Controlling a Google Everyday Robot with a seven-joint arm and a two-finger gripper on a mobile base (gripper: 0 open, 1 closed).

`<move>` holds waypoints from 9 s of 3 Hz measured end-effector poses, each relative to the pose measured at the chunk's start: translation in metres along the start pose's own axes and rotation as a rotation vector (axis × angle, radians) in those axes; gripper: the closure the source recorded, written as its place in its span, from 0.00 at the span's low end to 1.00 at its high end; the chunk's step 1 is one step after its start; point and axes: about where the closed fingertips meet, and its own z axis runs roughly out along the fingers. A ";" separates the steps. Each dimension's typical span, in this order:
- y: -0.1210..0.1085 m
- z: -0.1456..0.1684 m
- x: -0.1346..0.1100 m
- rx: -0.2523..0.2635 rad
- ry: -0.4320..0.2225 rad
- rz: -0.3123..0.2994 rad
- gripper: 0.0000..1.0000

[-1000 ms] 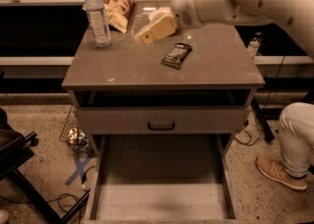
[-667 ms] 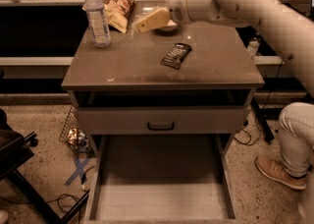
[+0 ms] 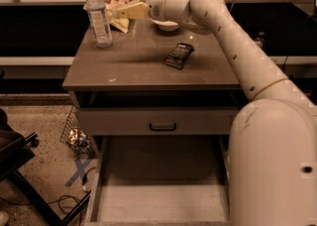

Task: Place blue plastic bottle into middle drawer

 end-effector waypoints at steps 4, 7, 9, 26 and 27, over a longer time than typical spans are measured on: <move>0.066 0.088 -0.013 -0.021 0.105 -0.115 0.00; 0.074 0.116 0.013 -0.072 0.071 -0.027 0.56; 0.078 0.122 0.013 -0.083 0.069 -0.025 0.99; 0.304 -0.096 0.387 -0.112 0.017 0.039 1.00; 0.292 -0.099 0.406 -0.190 0.006 -0.022 1.00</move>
Offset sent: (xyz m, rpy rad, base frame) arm -0.0213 0.0942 0.0273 -0.1023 -0.0954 0.0297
